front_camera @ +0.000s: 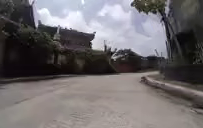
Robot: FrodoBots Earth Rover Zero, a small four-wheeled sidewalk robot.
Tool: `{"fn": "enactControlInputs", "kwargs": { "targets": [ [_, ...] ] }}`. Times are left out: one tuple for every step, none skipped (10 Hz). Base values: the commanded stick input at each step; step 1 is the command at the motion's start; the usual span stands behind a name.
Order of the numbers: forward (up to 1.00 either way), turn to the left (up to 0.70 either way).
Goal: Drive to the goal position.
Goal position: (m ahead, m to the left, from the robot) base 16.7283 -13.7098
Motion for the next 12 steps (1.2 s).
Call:
{"fn": "enactControlInputs", "kwargs": {
  "targets": [
    [0.5, -0.49],
    [0.5, -0.49],
    [0.5, -0.49],
    [0.5, -0.43],
    [0.5, -0.13],
    [0.5, 0.01],
    [0.5, 0.01],
    [0.5, 0.01],
    [0.5, 0.01],
    [0.5, 0.01],
    [0.5, 0.01],
    [0.5, 0.01]
  ]
}}
